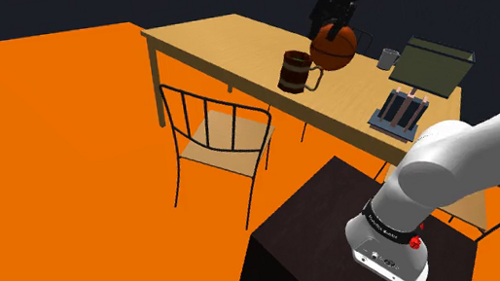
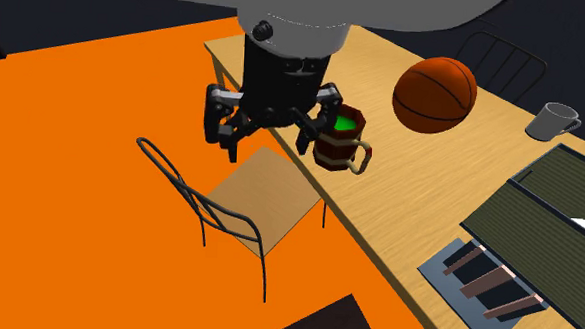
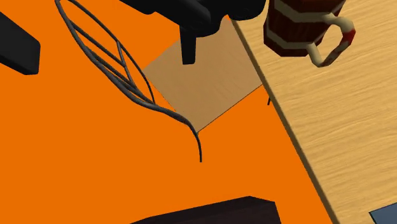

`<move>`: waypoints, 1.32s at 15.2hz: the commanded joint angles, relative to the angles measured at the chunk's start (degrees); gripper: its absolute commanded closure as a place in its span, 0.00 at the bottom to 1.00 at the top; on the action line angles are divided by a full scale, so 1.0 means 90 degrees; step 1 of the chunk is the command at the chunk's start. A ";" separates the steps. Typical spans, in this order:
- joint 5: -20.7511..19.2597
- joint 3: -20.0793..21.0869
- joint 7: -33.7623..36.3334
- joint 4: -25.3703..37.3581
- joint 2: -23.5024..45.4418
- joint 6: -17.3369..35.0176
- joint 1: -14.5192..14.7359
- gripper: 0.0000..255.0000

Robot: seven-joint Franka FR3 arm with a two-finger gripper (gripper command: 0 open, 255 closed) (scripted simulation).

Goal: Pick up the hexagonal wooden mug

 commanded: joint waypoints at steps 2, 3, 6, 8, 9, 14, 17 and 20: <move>-0.0142 -0.0348 -0.0529 0.0083 0.0451 0.0271 -0.0017 0.00; -0.0177 -0.0465 -0.0703 0.0145 0.0620 0.0347 -0.0019 0.00; -0.0235 -0.0808 -0.1235 0.0380 0.1166 0.0565 -0.0023 0.00; -0.0234 -0.1035 -0.1597 0.0577 0.1562 0.0701 -0.0017 0.00; -0.0219 -0.1146 -0.1780 0.0687 0.1769 0.0765 -0.0014 0.00; 0.0012 -0.1659 -0.2738 0.1366 0.2904 0.1028 -0.0031 0.00; 0.0278 -0.1902 -0.3336 0.1877 0.3661 0.1121 -0.0101 0.00; 0.0613 -0.2062 -0.3928 0.2474 0.4462 0.1151 -0.0257 0.00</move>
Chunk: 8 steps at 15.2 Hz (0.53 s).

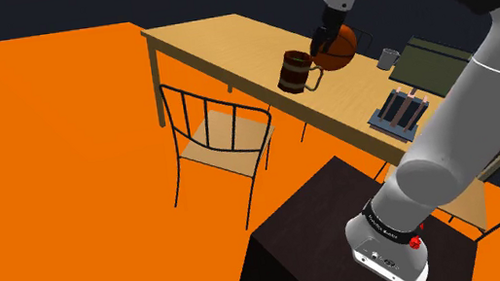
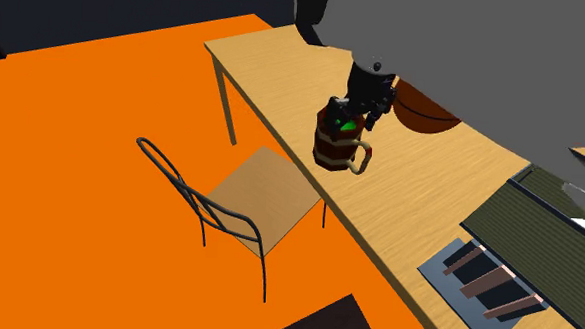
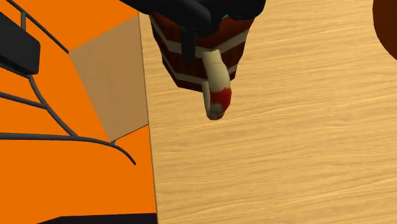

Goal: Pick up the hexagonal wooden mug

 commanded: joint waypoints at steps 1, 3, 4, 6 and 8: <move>0.0241 -0.0074 -0.0382 0.0447 0.0562 -0.0006 -0.0115 0.00; 0.0478 -0.0102 -0.0738 0.0920 0.1115 -0.0041 -0.0298 0.00; 0.0593 -0.0107 -0.0905 0.1173 0.1393 -0.0070 -0.0398 0.00; 0.0774 -0.0074 -0.1162 0.1638 0.1868 -0.0138 -0.0608 0.00; 0.0800 -0.0047 -0.1185 0.1518 0.1907 0.0016 -0.0619 0.00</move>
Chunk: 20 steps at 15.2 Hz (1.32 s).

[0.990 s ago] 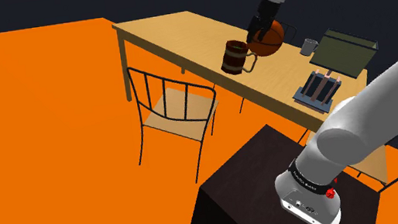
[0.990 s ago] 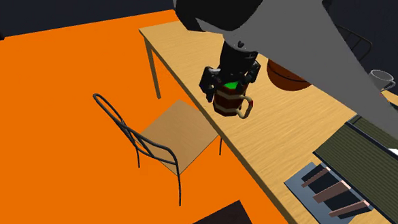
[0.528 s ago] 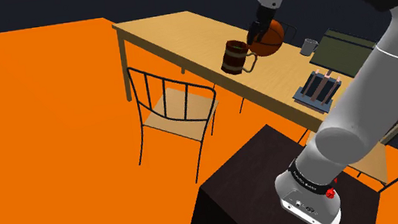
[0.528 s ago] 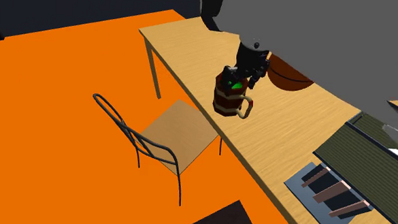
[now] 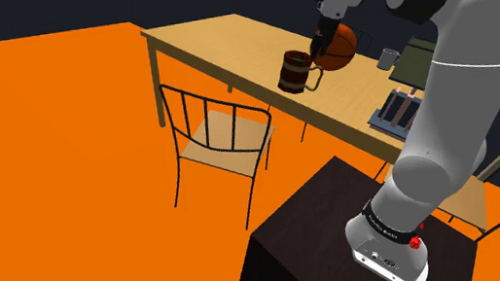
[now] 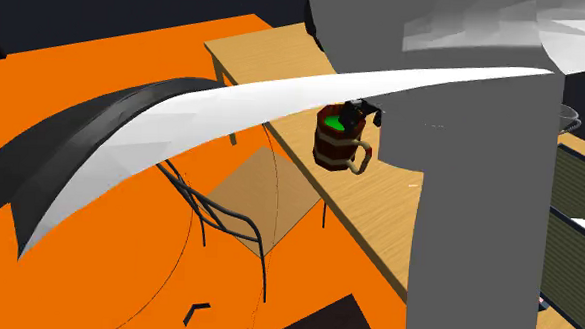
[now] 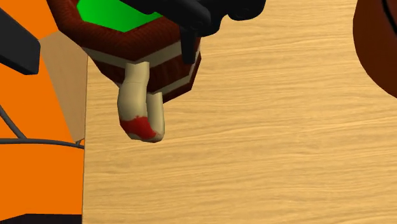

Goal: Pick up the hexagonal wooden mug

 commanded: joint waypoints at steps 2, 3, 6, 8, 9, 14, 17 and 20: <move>0.0088 0.0034 -0.0070 -0.0025 0.0161 0.0165 -0.0041 0.00; 0.0107 0.0042 -0.0085 -0.0079 0.0186 0.0239 -0.0044 0.00; 0.0160 0.0065 -0.0124 -0.0210 0.0257 0.0429 -0.0052 0.00; 0.0157 0.0065 -0.0121 -0.0216 0.0250 0.0430 -0.0049 1.00; 0.0163 0.0067 -0.0123 -0.0202 0.0262 0.0426 -0.0053 1.00; 0.0165 0.0066 -0.0127 -0.0199 0.0266 0.0425 -0.0057 1.00; 0.0160 0.0065 -0.0124 -0.0210 0.0257 0.0429 -0.0052 1.00; 0.0099 0.0039 -0.0079 -0.0056 0.0176 0.0208 -0.0043 1.00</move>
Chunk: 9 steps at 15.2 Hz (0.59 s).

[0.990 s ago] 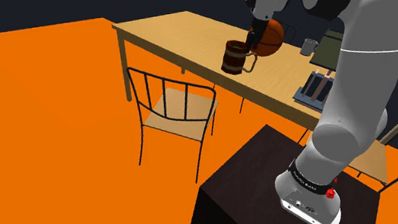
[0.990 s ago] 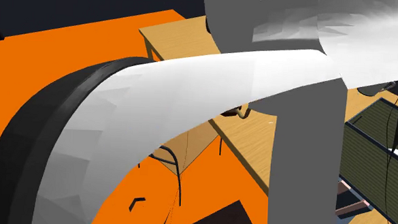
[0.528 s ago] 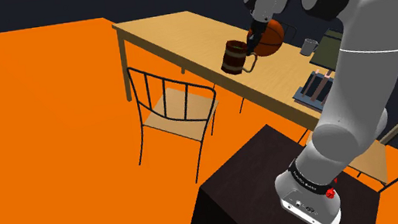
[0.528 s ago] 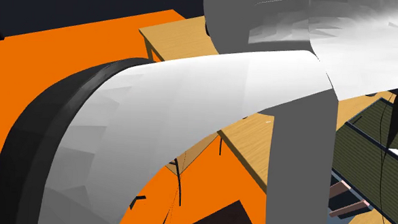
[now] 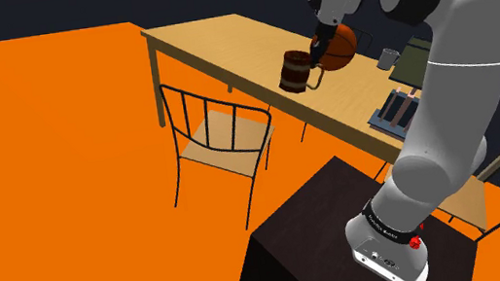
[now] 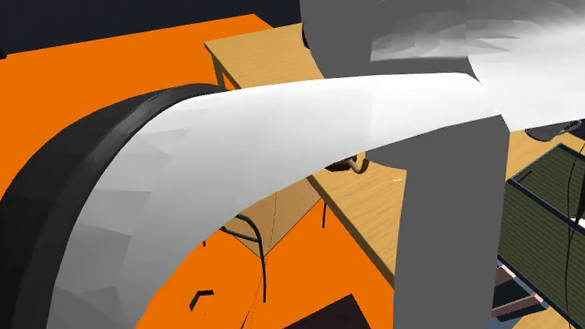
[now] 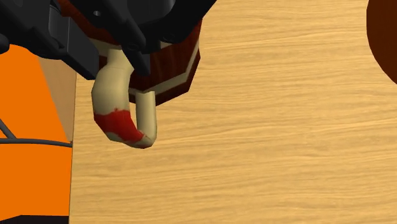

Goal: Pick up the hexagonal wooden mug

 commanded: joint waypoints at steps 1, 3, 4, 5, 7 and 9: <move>-0.0042 -0.0020 0.0030 0.0107 -0.0058 -0.0149 0.0004 1.00; -0.0076 -0.0035 0.0057 0.0221 -0.0103 -0.0300 0.0007 1.00; -0.0092 -0.0042 0.0070 0.0281 -0.0123 -0.0376 0.0007 1.00; -0.0107 -0.0048 0.0082 0.0343 -0.0142 -0.0453 0.0007 1.00; -0.0135 -0.0060 0.0105 0.0471 -0.0176 -0.0609 0.0005 1.00; -0.0158 -0.0070 0.0126 0.0607 -0.0205 -0.0768 0.0000 1.00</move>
